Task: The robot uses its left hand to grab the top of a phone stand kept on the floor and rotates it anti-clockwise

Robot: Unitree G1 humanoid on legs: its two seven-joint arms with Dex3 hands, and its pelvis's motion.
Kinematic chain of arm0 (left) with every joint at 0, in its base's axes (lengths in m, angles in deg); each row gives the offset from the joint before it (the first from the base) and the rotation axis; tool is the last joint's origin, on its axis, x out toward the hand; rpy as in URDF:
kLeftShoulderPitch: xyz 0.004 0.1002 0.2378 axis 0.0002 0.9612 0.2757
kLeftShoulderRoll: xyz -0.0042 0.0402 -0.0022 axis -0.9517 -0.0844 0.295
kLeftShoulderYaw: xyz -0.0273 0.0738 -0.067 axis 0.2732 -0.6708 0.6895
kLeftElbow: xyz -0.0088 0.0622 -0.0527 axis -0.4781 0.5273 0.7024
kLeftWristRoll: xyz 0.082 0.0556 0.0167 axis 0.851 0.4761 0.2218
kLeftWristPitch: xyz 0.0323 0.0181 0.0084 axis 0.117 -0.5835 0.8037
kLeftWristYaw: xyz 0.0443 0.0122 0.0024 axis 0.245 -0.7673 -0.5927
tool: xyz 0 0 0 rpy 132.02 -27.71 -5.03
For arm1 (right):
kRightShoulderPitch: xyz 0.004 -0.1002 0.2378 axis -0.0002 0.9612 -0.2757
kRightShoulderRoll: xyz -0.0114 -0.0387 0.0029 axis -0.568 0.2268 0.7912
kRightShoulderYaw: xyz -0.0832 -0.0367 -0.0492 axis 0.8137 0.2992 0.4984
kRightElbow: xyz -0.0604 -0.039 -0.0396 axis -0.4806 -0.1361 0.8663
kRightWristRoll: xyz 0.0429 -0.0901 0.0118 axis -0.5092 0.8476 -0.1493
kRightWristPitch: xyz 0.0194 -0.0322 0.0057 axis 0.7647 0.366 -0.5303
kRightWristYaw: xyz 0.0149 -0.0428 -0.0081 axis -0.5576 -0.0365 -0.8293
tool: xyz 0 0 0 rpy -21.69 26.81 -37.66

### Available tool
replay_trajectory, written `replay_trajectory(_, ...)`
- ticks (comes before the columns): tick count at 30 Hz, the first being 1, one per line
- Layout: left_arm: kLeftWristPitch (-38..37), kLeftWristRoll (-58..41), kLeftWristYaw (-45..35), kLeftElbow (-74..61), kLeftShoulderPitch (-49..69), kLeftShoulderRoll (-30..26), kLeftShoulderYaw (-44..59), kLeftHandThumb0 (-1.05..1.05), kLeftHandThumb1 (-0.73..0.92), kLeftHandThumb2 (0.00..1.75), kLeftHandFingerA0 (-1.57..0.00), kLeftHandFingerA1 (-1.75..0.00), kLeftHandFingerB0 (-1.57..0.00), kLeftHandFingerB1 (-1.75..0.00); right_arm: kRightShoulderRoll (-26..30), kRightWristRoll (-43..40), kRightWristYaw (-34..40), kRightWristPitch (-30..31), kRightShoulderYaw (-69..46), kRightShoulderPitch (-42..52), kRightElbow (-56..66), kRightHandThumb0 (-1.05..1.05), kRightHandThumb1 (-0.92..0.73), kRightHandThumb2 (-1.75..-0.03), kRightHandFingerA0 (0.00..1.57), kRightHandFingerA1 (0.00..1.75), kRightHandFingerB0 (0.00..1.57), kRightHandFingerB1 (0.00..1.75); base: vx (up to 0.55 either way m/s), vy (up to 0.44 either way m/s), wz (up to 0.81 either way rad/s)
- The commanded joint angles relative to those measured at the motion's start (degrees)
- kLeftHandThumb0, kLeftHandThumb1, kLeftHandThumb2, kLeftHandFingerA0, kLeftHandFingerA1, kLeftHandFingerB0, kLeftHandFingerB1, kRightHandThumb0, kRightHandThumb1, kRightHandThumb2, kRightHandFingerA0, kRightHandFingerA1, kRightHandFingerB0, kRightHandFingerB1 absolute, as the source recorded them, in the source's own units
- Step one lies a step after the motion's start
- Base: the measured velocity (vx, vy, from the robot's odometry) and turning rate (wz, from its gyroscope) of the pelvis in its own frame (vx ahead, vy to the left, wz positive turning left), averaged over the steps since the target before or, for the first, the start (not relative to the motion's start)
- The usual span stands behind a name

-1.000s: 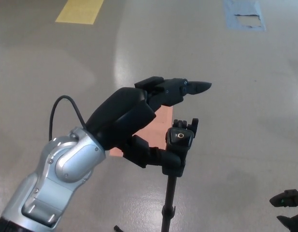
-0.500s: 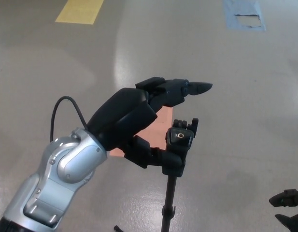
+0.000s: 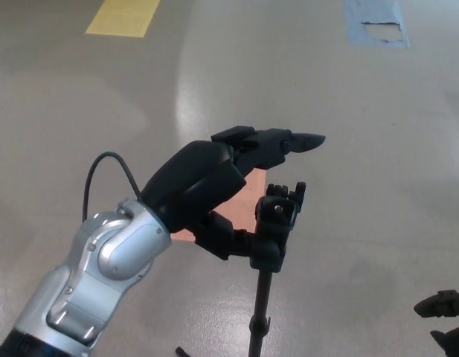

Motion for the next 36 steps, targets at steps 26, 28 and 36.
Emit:
replay_trajectory(26, -2.6, 1.7, 2.1, 5.1, -3.3, 0.8, -0.6, -0.55, 0.52, 0.56, -0.28, -0.34, -0.29, -0.31, 1.0, -0.2, 0.1, 0.4, -0.4, -0.8, -0.4, -0.42, -0.76, -0.75, 0.25, 0.41, 0.19, 0.36, 0.00, 0.000, 0.00)
replay_trajectory(28, -3.3, 1.2, 2.1, 5.5, -3.6, 1.1, -0.7, -0.52, 0.40, 0.79, -0.35, -0.51, -0.19, -0.42, 1.2, -0.3, -0.1, 0.1, -0.5, -0.7, -0.2, -0.43, -0.76, -0.75, 0.25, 0.42, 0.19, 0.36, 0.00, 0.000, 0.00)
replay_trajectory(36, -4.2, 1.7, 2.2, 6.9, -4.9, 2.7, -1.7, -0.01, 0.65, 0.59, -0.98, -0.55, -0.65, -0.40, 1.2, -0.1, 0.1, 0.1, -0.2, -1.0, 0.1, -0.38, -0.82, -0.65, 0.37, 0.38, 0.24, 0.30, 0.00, 0.000, 0.00)
